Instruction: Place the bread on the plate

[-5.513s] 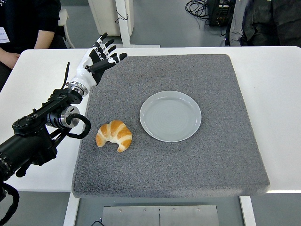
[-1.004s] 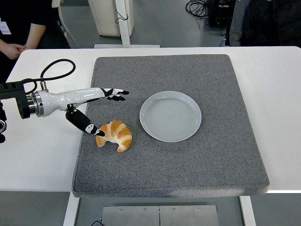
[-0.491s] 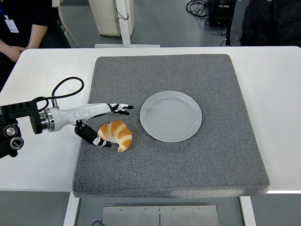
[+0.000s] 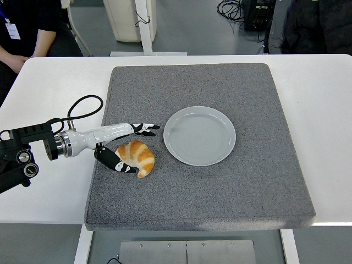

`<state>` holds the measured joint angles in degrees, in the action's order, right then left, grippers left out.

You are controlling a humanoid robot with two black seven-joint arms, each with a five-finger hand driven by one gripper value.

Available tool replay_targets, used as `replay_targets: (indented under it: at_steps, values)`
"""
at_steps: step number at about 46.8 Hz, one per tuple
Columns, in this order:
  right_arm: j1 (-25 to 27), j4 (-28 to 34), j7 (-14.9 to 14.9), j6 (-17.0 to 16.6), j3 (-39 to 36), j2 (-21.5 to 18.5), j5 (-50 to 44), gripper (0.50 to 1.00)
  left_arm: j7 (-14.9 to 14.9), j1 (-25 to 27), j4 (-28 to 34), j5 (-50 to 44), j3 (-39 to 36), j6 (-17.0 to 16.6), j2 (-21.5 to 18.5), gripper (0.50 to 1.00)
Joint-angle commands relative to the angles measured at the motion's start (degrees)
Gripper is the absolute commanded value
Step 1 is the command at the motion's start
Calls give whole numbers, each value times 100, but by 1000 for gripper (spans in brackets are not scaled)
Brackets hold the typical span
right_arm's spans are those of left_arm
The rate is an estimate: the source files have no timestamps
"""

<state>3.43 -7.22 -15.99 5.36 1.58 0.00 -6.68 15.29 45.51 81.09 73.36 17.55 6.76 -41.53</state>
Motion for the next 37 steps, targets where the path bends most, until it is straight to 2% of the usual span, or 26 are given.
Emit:
replay_targets:
  at_steps: [1,11,20,28,33,37]
  values:
    - [0,-7,0,0,0,0,0,1000,0,-33,-14,2,3,1,-4,898]
    - [0,1,0,0,0,0,0,1000,0,-42,-32,11,-6,-8,5,892]
    - [0,1,0,0,0,0,0,1000,0,-42,-67,11,-15,-8,5,860]
    - [17,1,0,0,0,0,0,1000,0,-77,-146,46,-15,-8,119,851]
    - [44,10,0,9,0,0,0,1000,9,-86,-146,125,-15,-8,128,799]
    - [44,10,0,9,0,0,0,1000,88,-86,-155,143,-24,-8,163,784]
